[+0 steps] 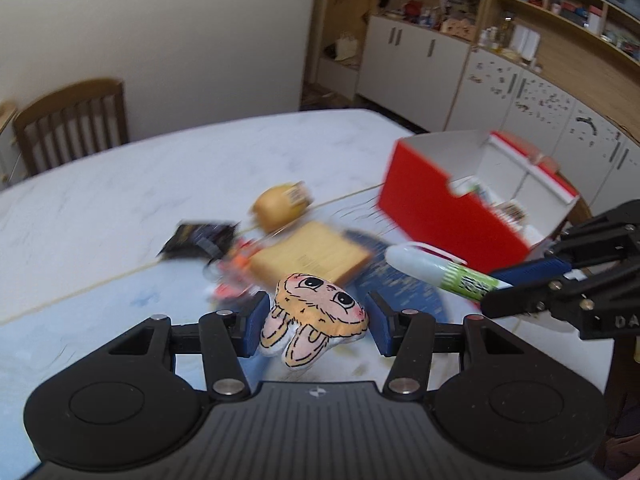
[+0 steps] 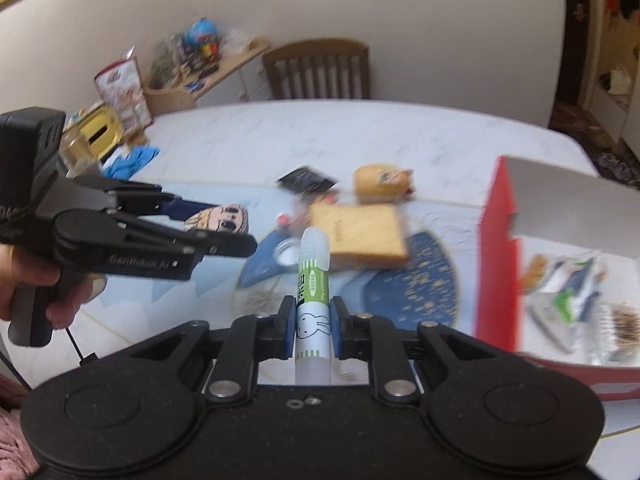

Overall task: Organize objects
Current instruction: 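Carry the plush toy and marker into the shoebox and open both tools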

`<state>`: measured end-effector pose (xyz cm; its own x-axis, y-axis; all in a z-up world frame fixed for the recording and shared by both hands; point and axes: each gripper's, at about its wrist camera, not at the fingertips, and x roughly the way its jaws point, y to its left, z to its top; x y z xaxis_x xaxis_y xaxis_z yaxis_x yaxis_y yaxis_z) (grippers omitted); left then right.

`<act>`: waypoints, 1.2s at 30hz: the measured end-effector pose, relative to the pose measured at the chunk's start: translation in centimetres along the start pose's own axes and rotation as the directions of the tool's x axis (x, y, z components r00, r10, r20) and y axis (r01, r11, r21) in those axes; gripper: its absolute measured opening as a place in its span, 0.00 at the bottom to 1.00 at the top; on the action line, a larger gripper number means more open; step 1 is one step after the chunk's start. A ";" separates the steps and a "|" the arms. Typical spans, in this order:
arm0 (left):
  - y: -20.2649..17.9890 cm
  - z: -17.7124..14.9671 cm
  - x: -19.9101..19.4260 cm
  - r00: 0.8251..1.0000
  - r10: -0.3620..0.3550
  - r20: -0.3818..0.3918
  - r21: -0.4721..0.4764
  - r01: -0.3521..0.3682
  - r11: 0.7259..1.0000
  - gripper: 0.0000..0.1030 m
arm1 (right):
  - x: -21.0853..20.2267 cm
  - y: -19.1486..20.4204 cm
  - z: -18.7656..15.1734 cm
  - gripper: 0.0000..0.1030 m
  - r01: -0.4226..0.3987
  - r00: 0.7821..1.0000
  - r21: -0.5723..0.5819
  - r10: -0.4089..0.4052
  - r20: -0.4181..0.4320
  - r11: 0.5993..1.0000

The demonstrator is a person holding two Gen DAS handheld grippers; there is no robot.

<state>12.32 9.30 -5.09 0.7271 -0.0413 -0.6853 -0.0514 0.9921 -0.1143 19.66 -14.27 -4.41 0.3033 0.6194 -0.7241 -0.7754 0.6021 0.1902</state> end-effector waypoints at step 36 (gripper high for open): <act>-21.1 9.7 14.5 0.994 -0.008 -0.111 0.219 0.032 0.975 0.50 | -6.3 -23.2 -1.5 0.16 0.184 0.973 0.193 -0.206 0.102 0.964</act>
<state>30.62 -11.11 -5.67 0.6473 -0.0619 -0.7597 0.1233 0.9921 0.0242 34.90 -32.95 -5.25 0.5115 0.5299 -0.6764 -0.5848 0.7915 0.1779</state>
